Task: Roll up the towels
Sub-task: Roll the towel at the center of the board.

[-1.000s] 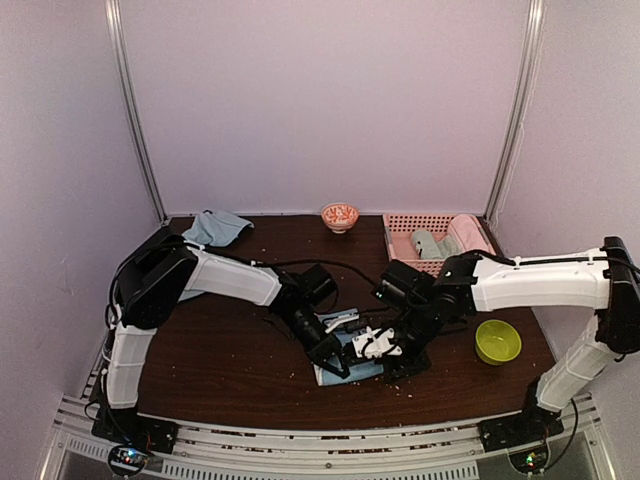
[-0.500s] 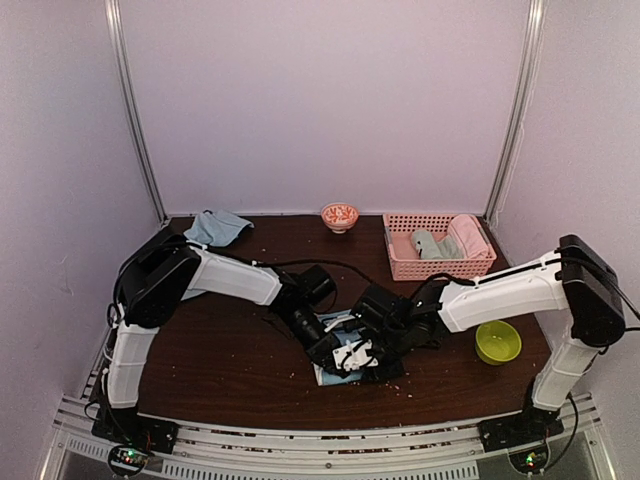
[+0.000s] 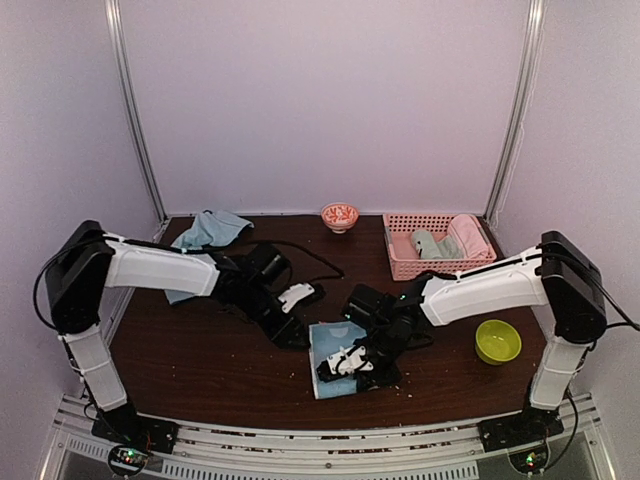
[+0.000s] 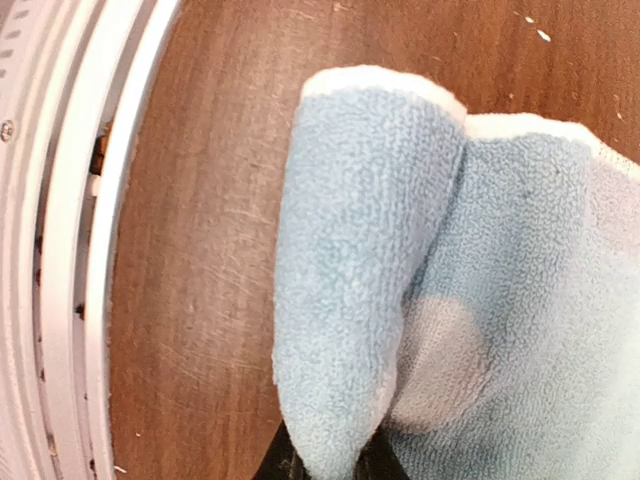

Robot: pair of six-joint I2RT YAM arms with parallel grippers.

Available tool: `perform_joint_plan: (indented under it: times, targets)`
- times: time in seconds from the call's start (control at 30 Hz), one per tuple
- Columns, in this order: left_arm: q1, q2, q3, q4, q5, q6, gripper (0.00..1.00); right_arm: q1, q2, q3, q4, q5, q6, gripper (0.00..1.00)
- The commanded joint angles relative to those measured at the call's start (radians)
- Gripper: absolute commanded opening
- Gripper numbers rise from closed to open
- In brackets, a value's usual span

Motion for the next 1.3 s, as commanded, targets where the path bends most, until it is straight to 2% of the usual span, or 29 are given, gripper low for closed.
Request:
perform_joint_plan:
  times: [0.0, 0.13, 0.23, 0.3, 0.4, 0.57, 0.8, 0.97, 1.17, 1.27]
  targets:
    - [0.034, -0.212, -0.092, 0.137, -0.330, -0.033, 0.43, -0.055, 0.124, 0.103, -0.242, -0.197, -0.003, 0.02]
    - [-0.005, -0.435, -0.210, 0.266, -0.399, -0.006, 0.42, -0.148, 0.273, 0.235, -0.371, -0.297, -0.037, 0.02]
    - [-0.128, -0.592, -0.298, 0.390, -0.466, 0.134, 0.42, -0.194, 0.380, 0.310, -0.445, -0.347, -0.062, 0.02]
    - [-0.227, -0.618, -0.305, 0.415, -0.486, 0.201, 0.45, -0.212, 0.451, 0.363, -0.505, -0.366, -0.072, 0.03]
    - [-0.321, -0.506, -0.213, 0.295, -0.489, 0.268, 0.46, -0.222, 0.533, 0.417, -0.567, -0.399, -0.081, 0.03]
    - [-0.426, -0.219, -0.058, 0.138, -0.504, 0.338, 0.47, -0.223, 0.540, 0.421, -0.540, -0.380, -0.059, 0.02]
    - [-0.443, -0.044, -0.016, 0.166, -0.569, 0.376, 0.48, -0.222, 0.535, 0.414, -0.530, -0.377, -0.053, 0.03]
    - [-0.444, 0.027, -0.004, 0.182, -0.571, 0.367, 0.46, -0.223, 0.533, 0.414, -0.525, -0.376, -0.052, 0.03]
    - [-0.447, 0.053, -0.017, 0.209, -0.552, 0.359, 0.35, -0.223, 0.525, 0.421, -0.523, -0.390, -0.047, 0.03]
    - [-0.448, 0.078, -0.009, 0.200, -0.545, 0.354, 0.24, -0.223, 0.503, 0.431, -0.560, -0.416, -0.070, 0.08]
